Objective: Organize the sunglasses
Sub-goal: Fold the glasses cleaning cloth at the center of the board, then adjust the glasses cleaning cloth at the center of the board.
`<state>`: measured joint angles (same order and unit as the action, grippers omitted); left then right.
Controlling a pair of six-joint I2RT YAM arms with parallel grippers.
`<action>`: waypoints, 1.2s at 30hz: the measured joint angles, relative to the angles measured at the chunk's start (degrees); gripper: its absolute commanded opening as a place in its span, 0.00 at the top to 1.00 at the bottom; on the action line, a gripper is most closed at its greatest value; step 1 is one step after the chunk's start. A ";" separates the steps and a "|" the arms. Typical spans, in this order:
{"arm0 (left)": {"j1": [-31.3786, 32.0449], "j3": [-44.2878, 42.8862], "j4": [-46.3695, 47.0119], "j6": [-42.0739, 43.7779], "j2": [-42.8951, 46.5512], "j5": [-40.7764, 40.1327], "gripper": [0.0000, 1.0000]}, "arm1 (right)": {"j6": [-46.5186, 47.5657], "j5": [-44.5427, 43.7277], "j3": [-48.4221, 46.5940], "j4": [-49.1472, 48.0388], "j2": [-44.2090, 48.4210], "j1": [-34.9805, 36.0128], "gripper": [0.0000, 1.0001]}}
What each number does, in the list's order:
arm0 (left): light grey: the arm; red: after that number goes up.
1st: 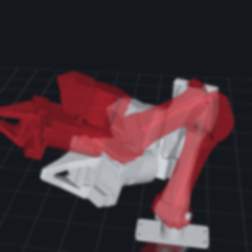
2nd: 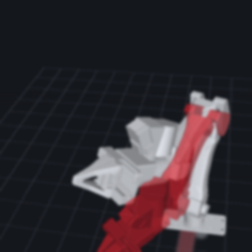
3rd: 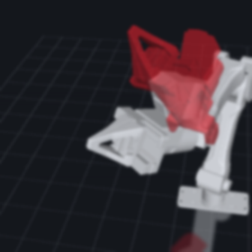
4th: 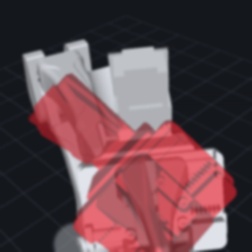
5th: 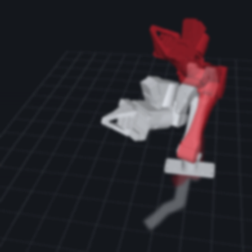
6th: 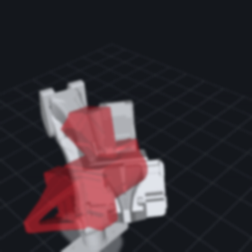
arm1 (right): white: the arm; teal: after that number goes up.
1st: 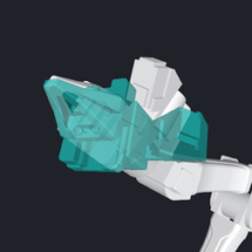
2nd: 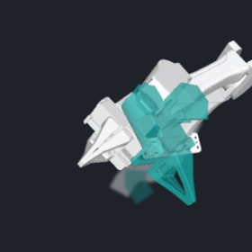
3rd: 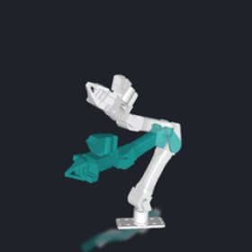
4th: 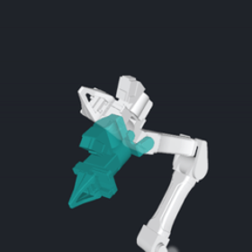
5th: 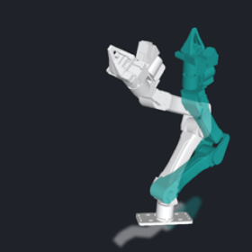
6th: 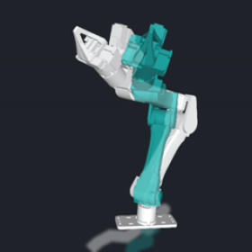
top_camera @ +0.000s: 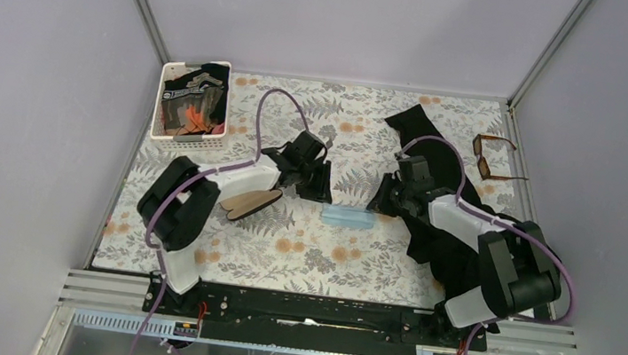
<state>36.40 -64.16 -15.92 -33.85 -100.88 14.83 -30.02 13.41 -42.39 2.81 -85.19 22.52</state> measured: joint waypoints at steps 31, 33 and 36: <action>0.74 -0.96 0.07 -1.22 -3.19 2.75 0.65 | -1.57 2.27 1.03 0.31 0.81 2.36 0.89; 0.74 -0.94 0.00 -1.22 -2.95 2.73 0.65 | -1.62 2.27 0.55 -0.70 -1.18 2.38 0.89; 0.74 -0.94 -0.20 -1.22 -2.29 2.34 0.65 | -1.73 2.12 0.57 -0.57 -2.05 2.40 0.86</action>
<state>37.15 -65.10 -16.12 -35.07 -103.18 17.17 -31.75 15.53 -41.82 2.24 -87.24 24.93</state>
